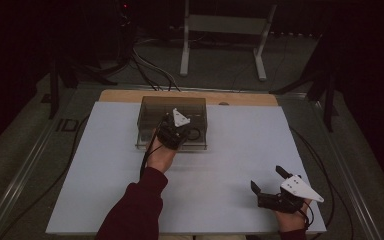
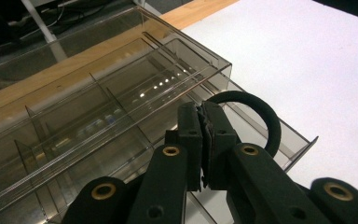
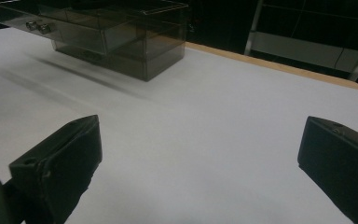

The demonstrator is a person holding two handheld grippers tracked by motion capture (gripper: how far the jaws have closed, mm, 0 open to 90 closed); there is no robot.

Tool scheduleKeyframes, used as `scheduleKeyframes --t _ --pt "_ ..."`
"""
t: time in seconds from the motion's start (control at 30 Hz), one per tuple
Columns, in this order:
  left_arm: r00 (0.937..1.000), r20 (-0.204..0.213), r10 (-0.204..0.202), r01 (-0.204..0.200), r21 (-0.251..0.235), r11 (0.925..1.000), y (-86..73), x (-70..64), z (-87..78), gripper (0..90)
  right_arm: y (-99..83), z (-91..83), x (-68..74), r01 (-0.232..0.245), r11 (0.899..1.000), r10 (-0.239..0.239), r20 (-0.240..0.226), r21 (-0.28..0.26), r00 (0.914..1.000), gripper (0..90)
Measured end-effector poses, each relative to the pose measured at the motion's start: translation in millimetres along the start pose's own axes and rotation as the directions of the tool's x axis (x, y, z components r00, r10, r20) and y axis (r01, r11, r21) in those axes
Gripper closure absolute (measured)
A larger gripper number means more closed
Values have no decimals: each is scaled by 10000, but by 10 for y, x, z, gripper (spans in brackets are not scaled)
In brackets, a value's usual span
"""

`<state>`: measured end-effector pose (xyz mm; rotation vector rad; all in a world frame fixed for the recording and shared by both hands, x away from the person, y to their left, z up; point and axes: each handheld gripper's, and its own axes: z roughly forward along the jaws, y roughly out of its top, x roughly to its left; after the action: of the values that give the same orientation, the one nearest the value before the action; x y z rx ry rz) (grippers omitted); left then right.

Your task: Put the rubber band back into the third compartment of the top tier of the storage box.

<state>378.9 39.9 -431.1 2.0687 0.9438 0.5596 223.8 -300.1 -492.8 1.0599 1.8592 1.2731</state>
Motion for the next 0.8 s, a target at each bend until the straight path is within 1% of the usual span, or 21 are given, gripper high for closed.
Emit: scheduleKeyframes --t 0.37,0.8 --pt "9999 -44 104 -102 266 9996 -16 -12 68 885 0 2 4 8 10000 -8 1 7 10000 2" --pt "9997 30 247 -248 512 9984 -32 -54 146 885 0 1 1 -10 10000 10 -7 9 10000 2"
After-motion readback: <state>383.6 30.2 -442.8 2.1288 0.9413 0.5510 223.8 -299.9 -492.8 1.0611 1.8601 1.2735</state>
